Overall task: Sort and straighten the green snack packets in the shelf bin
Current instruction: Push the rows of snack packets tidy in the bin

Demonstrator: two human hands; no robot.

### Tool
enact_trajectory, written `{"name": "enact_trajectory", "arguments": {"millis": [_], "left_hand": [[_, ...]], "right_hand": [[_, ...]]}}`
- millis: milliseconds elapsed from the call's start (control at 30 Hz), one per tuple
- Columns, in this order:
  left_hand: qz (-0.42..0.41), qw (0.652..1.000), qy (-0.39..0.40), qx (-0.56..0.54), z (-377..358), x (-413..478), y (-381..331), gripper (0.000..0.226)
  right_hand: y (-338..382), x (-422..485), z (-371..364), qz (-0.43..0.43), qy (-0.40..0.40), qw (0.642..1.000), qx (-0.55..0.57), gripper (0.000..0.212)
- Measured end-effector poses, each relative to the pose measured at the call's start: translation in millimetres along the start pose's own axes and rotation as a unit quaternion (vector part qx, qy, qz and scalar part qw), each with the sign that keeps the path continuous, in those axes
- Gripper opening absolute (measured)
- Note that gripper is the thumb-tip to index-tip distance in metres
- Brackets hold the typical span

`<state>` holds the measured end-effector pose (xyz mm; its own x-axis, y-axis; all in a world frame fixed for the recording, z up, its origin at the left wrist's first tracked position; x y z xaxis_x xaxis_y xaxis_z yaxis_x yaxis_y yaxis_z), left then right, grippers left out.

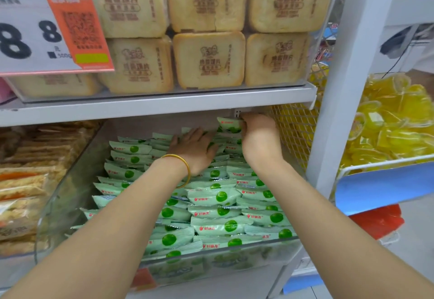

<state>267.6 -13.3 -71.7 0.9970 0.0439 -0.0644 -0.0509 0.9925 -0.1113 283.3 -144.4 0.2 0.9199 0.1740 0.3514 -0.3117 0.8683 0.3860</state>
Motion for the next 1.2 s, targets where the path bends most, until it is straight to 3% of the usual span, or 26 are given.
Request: {"name": "enact_trajectory", "arguments": {"millis": [100, 200, 333, 400, 533, 733, 900, 1033, 1200], "left_hand": [[0.006, 1.0, 0.015, 0.005, -4, -2, 5, 0.052], [0.01, 1.0, 0.022, -0.004, -4, -6, 4, 0.053], [0.005, 0.999, -0.036, -0.028, 10, -7, -2, 0.056], [-0.041, 0.997, -0.061, -0.03, 15, -7, -18, 0.058], [-0.111, 0.993, -0.027, 0.005, 3, 0, -50, 0.057], [-0.063, 0.997, 0.023, 0.042, -7, 20, -45, 0.057], [-0.065, 0.998, 0.009, 0.012, 1, 10, -61, 0.056], [-0.085, 0.994, 0.054, 0.032, -14, -8, -80, 0.054], [-0.059, 0.996, 0.039, 0.052, -13, 3, -66, 0.057]], "right_hand": [[2, 10, -12, -0.033, 0.063, 0.995, -0.075, 0.036], [7, 4, -23, -0.033, 0.116, 0.993, -0.009, 0.052], [3, -29, 2, 0.021, 0.079, 0.997, -0.013, 0.064], [-6, -54, 13, 0.02, 0.082, 0.996, -0.002, 0.06], [-8, -81, 10, 0.038, 0.102, 0.994, 0.018, 0.056], [-15, -81, 3, 0.037, 0.086, 0.995, 0.042, 0.05], [-17, -81, 8, 0.032, 0.069, 0.993, 0.086, 0.051], [-19, -81, 11, 0.018, 0.055, 0.993, 0.106, 0.048], [-21, -85, 18, 0.014, 0.043, 0.991, 0.126, 0.052]]}}
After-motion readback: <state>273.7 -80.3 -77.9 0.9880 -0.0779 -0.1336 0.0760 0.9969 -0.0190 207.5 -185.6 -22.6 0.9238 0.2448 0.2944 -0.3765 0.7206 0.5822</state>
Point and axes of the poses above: each hand's wrist, its own x-axis towards the middle knuckle, its own z-axis out of the back of the hand, y = z × x, the point moved 10 cm from there along x, towards the middle knuckle, and after that the axes turned 1 degree about -z, right-handed, at the moved point
